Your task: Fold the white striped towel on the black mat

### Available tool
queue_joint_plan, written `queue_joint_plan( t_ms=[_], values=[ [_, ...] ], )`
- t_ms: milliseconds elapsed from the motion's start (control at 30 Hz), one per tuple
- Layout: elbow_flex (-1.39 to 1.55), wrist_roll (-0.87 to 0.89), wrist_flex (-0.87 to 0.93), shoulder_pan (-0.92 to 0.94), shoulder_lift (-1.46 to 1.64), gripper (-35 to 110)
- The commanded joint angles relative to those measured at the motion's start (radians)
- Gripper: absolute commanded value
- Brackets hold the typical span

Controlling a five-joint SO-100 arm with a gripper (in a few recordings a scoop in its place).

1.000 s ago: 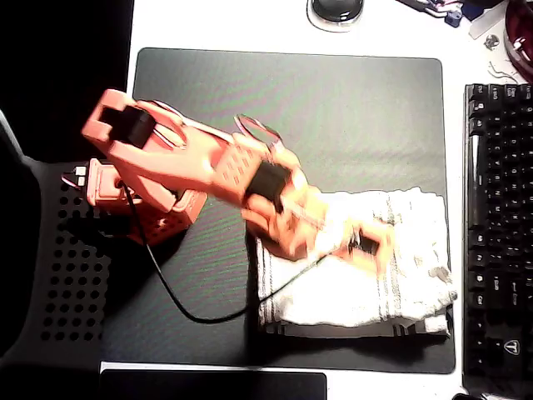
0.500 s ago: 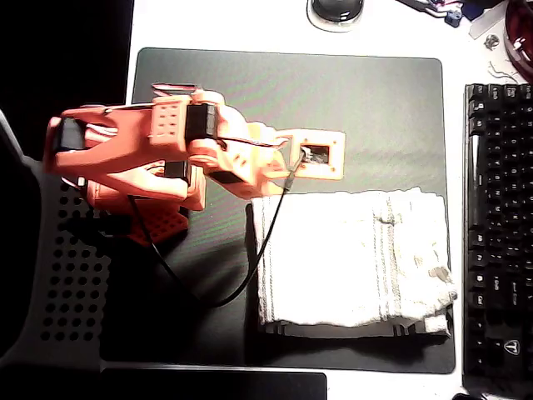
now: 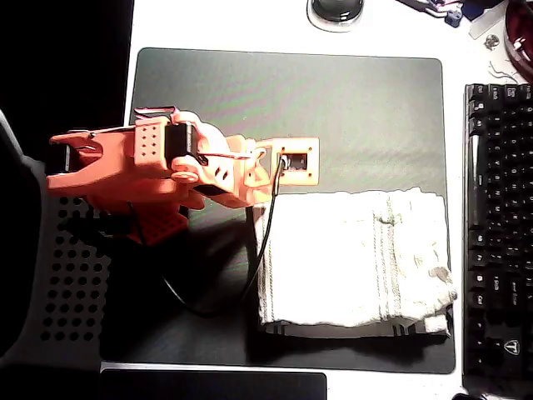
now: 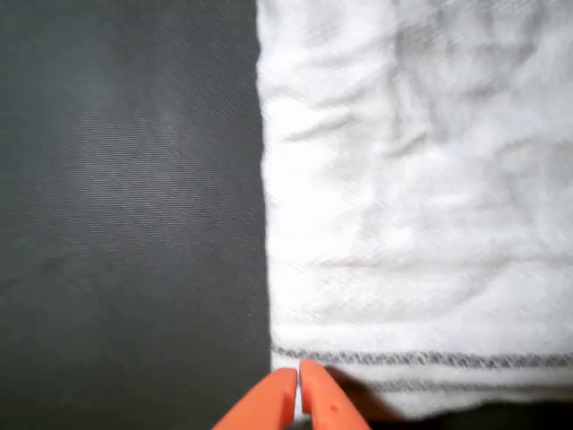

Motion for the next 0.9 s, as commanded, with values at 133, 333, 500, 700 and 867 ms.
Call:
queue_joint_plan(
  t_ms=[133,333,500,700,867],
  values=[
    [0.087,0.006,0.071,0.003,0.112,0],
    [0.143,-0.002,0.081,0.021,0.152,0],
    [0.183,-0.005,0.066,0.028,0.155,0],
    [0.196,-0.009,0.058,0.029,0.155,0],
    [0.196,-0.012,0.058,0.025,0.155,0]
  ],
)
